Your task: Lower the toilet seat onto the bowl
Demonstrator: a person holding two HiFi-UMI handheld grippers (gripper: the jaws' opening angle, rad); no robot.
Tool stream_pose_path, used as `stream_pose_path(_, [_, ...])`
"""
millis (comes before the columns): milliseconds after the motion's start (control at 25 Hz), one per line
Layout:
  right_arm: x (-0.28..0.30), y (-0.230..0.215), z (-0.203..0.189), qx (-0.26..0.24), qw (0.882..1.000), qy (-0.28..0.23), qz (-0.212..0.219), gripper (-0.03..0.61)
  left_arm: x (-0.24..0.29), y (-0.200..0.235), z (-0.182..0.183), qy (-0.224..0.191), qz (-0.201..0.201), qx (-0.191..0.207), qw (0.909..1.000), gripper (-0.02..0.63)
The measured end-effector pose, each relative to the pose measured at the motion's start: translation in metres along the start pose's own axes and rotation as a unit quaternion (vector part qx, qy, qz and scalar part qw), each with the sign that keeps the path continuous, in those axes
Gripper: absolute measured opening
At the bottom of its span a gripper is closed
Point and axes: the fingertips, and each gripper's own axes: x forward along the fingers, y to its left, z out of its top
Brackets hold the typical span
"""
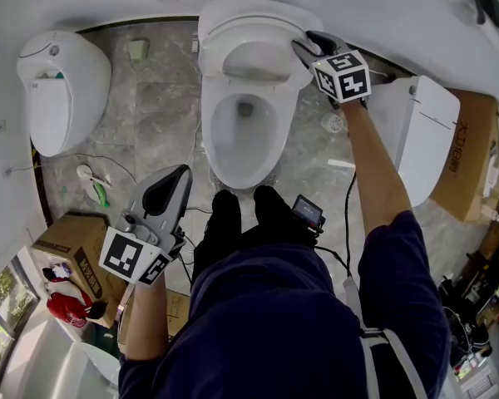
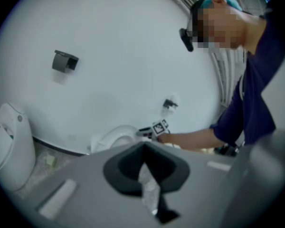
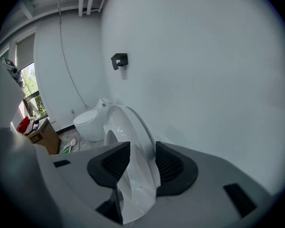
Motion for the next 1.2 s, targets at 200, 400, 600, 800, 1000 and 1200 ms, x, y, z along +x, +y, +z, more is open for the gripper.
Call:
stream_pose_path(200, [0.001, -0.004, -0.002, 0.001, 1.0, 0.001, 0.002, 0.144, -0.002, 0.002, -0.003, 0.004, 0.003, -0.001, 1.0, 0.003])
stream_pose_path(400, [0.001, -0.005, -0.002, 0.002, 1.0, -0.002, -0.002, 0.137, -0.005, 0.0, -0.003, 0.005, 0.004, 0.003, 1.0, 0.003])
stream_pose_path(600, [-0.001, -0.004, -0.002, 0.002, 1.0, -0.001, -0.006, 0.133, -0.007, -0.002, 0.0, 0.007, 0.003, 0.008, 0.9999, 0.003])
stream_pose_path(800, [-0.003, -0.002, -0.002, 0.009, 1.0, -0.004, -0.012, 0.132, -0.008, -0.005, 0.001, 0.008, 0.001, 0.013, 0.9999, 0.003])
stream_pose_path(1000, [-0.008, 0.004, -0.004, 0.022, 1.0, -0.009, -0.013, 0.123, -0.008, -0.011, 0.005, 0.008, -0.007, 0.021, 0.9997, 0.003])
stream_pose_path(1200, [-0.016, 0.013, -0.008, 0.027, 0.999, -0.011, -0.013, 0.115, -0.012, -0.018, 0.003, 0.007, -0.014, 0.027, 0.9995, 0.003])
